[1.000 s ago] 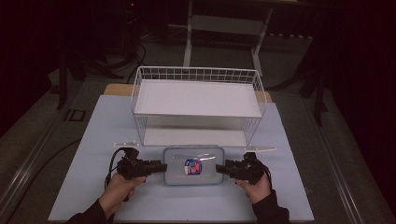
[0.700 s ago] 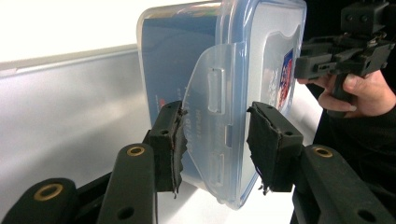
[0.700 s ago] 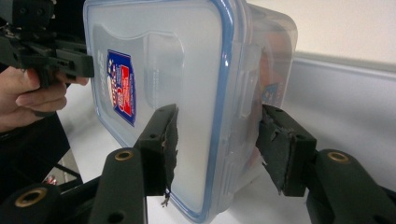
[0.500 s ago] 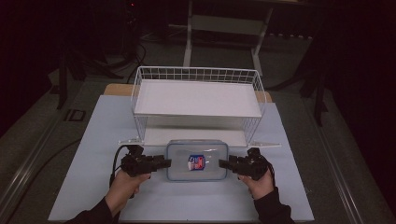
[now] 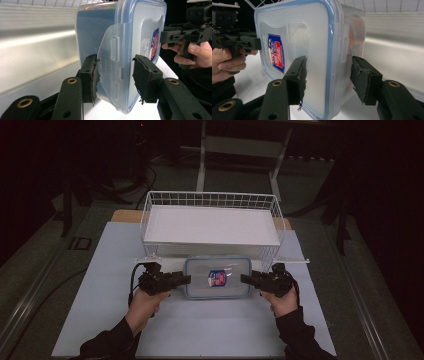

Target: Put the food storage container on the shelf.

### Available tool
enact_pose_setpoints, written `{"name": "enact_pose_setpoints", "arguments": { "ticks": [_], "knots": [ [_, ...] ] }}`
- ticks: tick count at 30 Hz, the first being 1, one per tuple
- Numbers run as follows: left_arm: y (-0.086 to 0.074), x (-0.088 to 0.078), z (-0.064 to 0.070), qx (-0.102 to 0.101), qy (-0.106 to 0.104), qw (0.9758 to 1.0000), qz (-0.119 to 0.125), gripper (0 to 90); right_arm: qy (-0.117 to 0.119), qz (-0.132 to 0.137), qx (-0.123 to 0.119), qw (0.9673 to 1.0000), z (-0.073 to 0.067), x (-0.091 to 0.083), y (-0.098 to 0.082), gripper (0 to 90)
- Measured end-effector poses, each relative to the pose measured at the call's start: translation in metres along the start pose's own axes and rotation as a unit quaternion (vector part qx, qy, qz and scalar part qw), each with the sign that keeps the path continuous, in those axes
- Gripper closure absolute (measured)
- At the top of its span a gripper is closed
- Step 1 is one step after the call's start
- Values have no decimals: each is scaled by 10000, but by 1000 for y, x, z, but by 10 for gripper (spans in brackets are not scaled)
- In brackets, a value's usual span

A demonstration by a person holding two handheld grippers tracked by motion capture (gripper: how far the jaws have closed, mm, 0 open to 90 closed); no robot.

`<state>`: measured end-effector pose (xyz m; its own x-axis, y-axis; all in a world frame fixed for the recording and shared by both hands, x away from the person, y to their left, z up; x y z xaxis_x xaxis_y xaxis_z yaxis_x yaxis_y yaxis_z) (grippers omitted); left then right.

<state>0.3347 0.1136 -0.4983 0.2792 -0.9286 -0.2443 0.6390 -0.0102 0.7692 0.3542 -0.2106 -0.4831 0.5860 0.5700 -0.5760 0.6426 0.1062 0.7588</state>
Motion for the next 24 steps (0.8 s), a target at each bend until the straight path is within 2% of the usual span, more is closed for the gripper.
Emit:
{"name": "enact_pose_setpoints", "arguments": {
  "ticks": [1, 5, 13, 20, 22, 24],
  "knots": [
    [1, 0, -1, 72, 0, 10000, 17, 554, -9, 29, 1, 10000, 0, 1, 2, 471],
    [3, 2, -8, 95, 24, 9999, 117, 553, -38, 77, -26, 10000, 3, 6, 6, 471],
    [3, 11, -20, 121, 145, 9998, 78, 545, -119, 89, 50, 9999, 12, 19, 4, 461],
    [5, 15, -30, 75, 273, 9996, 75, 534, -199, 99, 72, 9997, 15, 29, 5, 455],
    [4, 16, -32, 8, 274, 9996, 86, 534, -205, 80, 116, 9997, 17, 33, 4, 455],
    [4, 17, -34, 33, 309, 9995, 90, 534, -224, 65, 129, 9996, 18, 36, 3, 450]
  ]
}}
Point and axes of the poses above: each handheld gripper's, and its own axes: x roughly forward along the jaws, y roughly out of its top, z roughly to its right, the point moved 4 cm from there along x, roughly forward along the jaws, and after that the axes turned 15 degrees about -y, right-handed, at the moved point
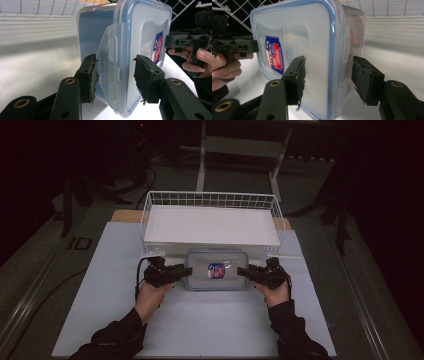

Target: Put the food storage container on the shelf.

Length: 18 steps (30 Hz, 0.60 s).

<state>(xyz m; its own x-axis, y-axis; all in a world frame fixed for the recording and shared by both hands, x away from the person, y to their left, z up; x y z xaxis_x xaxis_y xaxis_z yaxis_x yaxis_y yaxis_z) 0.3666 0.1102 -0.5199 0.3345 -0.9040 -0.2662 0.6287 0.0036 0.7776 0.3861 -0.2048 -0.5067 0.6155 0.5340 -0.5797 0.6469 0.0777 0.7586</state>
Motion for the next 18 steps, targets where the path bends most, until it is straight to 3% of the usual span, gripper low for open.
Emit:
{"name": "enact_pose_setpoints", "arguments": {
  "ticks": [3, 13, 18],
  "knots": [
    [1, 2, 0, 104, 64, 9999, -3, 534, -12, 6, 30, 10000, 2, 4, 0, 437],
    [3, 6, -9, -88, -57, 9998, 193, 525, -145, -38, 71, 9999, 3, 6, 3, 435],
    [1, 9, -8, 36, 70, 9996, 264, 499, -148, -7, 180, 9997, 3, 8, 3, 425]
  ]
}}
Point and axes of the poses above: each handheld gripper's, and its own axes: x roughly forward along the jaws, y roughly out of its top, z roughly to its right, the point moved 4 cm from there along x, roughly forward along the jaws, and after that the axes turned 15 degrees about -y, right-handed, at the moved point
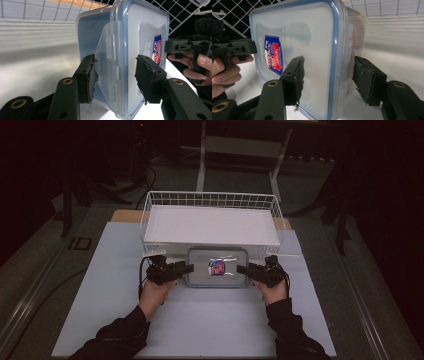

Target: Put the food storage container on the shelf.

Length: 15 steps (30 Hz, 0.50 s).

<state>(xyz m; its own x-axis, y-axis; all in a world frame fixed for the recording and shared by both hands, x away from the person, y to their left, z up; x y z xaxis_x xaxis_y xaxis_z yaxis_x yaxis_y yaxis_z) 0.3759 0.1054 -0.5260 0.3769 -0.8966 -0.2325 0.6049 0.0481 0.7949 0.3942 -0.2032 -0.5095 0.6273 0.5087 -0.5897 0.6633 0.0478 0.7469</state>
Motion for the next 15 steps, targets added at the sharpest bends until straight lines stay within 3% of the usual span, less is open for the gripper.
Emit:
{"name": "enact_pose_setpoints", "arguments": {
  "ticks": [2, 6, 9, 12, 15],
  "knots": [
    [-1, 2, -1, -72, 27, 10000, 17, 486, -55, -20, 22, 10000, -1, 2, -1, 408],
    [-1, 5, -4, 40, 88, 9999, 69, 455, -129, -46, 111, 9998, -2, 6, -2, 376],
    [2, 5, -4, 160, 250, 9995, 115, 453, -183, -32, 221, 9996, -2, 10, -2, 353],
    [3, 6, -7, -43, 365, 9992, 175, 481, -314, 28, 180, 9993, -2, 12, 0, 367],
    [5, 7, -11, 41, 308, 9994, 147, 480, -457, 50, 216, 9987, -1, 13, 3, 367]
  ]
}}
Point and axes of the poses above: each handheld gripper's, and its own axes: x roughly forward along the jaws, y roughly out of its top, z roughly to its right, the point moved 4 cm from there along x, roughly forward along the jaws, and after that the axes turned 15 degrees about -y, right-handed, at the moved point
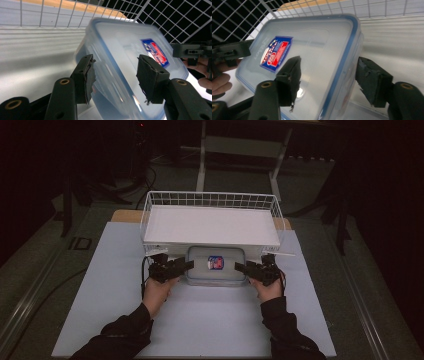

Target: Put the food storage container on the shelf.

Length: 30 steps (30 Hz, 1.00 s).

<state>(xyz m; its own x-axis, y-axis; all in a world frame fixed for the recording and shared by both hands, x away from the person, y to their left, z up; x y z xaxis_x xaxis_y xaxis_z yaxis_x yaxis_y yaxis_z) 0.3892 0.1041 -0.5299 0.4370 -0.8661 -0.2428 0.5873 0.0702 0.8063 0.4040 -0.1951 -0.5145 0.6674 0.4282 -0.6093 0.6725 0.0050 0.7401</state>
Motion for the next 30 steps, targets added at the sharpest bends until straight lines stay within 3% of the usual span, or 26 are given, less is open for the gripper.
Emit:
{"name": "enact_pose_setpoints", "arguments": {
  "ticks": [2, 4, 9, 13, 15, 18, 24, 26, 28, 30],
  "knots": [
    [0, 2, 1, 76, 101, 9999, 12, 466, -35, 0, 10, 10000, -1, 0, 1, 363],
    [1, 2, 0, -7, 148, 9999, 42, 461, -82, 8, 23, 10000, -2, 1, 2, 359],
    [2, -3, 2, 6, 214, 9998, 58, 357, -183, 134, -127, 9997, -5, -2, 1, 336],
    [3, -12, 7, 15, 23, 10000, 47, 323, -158, 216, -208, 9994, -5, -8, -1, 318],
    [2, -16, 13, -53, -63, 10000, 35, 264, -229, 320, -391, 9985, -7, -17, -2, 312],
    [-2, -24, 24, -87, -333, 9994, -62, 224, -206, 389, -489, 9978, -10, -27, -3, 308],
    [-13, -42, 45, 192, -491, 9984, -183, 145, 40, 472, -657, 9967, -23, -45, -9, 326],
    [-16, -48, 53, 404, -465, 9979, -205, 109, 135, 469, -721, 9962, -29, -50, -12, 366],
    [-20, -52, 60, 588, -387, 9971, -282, 3, 211, 465, -808, 9954, -35, -54, -16, 443],
    [-24, -55, 64, 686, -280, 9966, -369, 2, 358, 450, -922, 9941, -43, -57, -21, 541]
  ]
}}
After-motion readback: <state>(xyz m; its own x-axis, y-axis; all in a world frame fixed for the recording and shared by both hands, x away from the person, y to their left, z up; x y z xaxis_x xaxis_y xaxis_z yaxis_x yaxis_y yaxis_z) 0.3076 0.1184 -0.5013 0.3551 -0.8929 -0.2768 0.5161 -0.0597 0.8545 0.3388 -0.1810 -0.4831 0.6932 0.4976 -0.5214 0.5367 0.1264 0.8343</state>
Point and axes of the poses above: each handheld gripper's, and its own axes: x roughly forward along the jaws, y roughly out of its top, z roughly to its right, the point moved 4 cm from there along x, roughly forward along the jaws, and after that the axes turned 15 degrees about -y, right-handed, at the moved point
